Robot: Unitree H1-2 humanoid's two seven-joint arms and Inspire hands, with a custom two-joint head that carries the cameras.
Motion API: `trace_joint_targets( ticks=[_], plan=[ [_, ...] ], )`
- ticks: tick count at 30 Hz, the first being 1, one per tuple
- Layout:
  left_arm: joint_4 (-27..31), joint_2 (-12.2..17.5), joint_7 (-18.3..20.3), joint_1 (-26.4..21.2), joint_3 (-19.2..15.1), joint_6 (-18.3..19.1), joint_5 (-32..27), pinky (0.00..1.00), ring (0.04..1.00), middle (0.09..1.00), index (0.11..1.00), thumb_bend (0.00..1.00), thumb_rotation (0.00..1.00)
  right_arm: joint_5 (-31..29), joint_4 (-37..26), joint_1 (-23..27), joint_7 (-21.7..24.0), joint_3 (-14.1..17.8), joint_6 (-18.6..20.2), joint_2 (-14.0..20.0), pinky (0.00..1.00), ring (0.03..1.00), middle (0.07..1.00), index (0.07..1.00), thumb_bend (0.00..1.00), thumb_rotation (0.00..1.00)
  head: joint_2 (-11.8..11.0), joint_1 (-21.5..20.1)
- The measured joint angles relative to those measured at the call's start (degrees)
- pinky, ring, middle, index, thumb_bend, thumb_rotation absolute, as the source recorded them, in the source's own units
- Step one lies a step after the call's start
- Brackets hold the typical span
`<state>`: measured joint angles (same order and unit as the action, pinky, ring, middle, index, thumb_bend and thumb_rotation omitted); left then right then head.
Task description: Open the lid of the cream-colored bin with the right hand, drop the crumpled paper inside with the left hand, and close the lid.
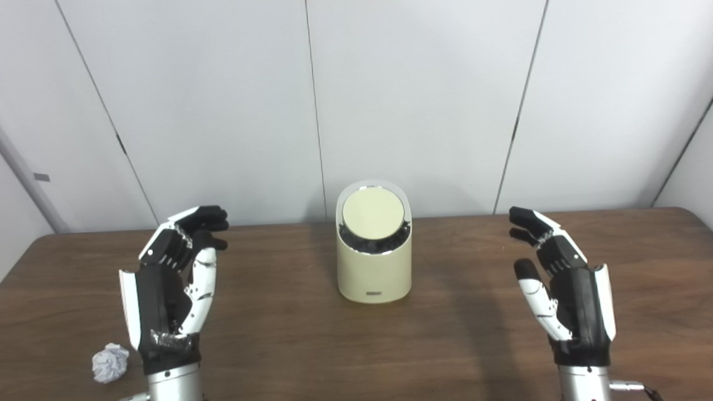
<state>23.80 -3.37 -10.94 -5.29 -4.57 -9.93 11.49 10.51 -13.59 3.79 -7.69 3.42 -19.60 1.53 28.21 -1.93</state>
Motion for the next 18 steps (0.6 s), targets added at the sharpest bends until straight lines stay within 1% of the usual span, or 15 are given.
trace_joint_targets(
  ticks=[8,14,18],
  plan=[
    [-0.1,0.0,0.0,0.0,0.0,0.0,0.0,0.52,0.628,0.652,0.638,0.27,0.53,0.0,-0.1,0.0,0.2,-0.1,0.0,0.0,0.74,0.795,0.792,0.748,0.33,0.67,-0.1,0.0],
    [-0.2,0.0,0.0,0.0,0.0,0.0,0.2,0.51,0.626,0.651,0.638,0.27,0.52,-0.1,-0.1,0.0,0.4,-0.1,0.0,0.0,0.75,0.804,0.798,0.754,0.32,0.66,-0.3,0.3],
    [-0.8,-0.2,-0.1,-0.3,0.2,0.0,0.5,0.51,0.625,0.651,0.636,0.27,0.51,-0.5,0.0,0.1,0.6,0.0,0.1,0.3,0.75,0.809,0.802,0.757,0.35,0.64,-0.5,0.9]
  ],
)
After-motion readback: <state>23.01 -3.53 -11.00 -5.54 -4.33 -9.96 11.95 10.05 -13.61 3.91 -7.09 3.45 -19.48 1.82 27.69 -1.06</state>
